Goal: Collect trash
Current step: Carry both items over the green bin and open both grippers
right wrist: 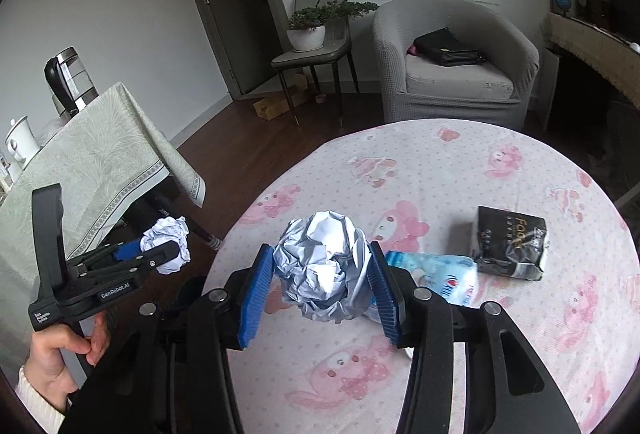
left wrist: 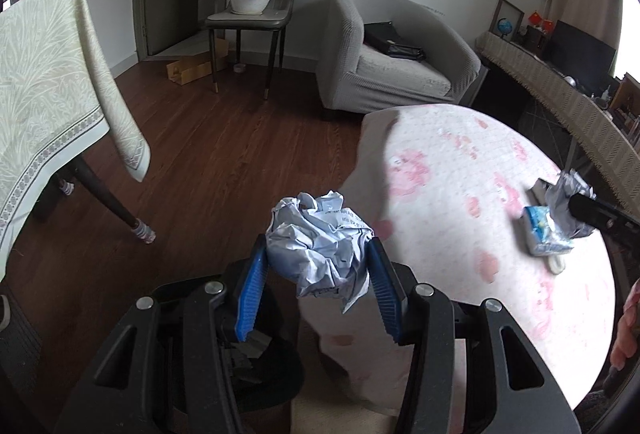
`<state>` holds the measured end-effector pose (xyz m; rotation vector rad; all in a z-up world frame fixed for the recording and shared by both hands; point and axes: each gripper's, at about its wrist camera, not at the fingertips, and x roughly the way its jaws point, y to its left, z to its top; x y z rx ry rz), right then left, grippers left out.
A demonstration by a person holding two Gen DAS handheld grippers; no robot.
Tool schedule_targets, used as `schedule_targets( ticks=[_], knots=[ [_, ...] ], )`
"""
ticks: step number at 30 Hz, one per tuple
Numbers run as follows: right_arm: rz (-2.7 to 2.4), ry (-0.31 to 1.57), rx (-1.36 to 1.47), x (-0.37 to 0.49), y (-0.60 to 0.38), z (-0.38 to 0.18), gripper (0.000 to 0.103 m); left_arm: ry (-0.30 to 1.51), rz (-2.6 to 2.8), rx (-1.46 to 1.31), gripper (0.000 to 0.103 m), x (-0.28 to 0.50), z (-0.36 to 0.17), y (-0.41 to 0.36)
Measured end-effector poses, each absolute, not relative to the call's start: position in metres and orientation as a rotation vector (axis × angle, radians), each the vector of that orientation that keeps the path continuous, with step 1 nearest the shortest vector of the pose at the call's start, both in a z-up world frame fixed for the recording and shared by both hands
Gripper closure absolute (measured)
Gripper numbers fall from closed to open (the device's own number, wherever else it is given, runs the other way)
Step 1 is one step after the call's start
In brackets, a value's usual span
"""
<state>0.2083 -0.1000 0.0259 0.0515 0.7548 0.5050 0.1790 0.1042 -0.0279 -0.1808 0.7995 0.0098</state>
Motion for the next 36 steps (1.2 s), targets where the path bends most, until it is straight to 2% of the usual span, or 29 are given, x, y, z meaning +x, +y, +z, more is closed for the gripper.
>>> schedule_targets(
  ticks=[19,36],
  knots=[
    [0.728,0.791,0.036,0.203,0.020,0.022,0.055,1.021,0.123,-0.193,0.051,0.159,-0.110,0.178],
    [0.815,0.905,-0.059,0.202,0.109,-0.021,0.055,1.193,0.155,-0.166,0.048,0.148,-0.155,0.208]
  ],
)
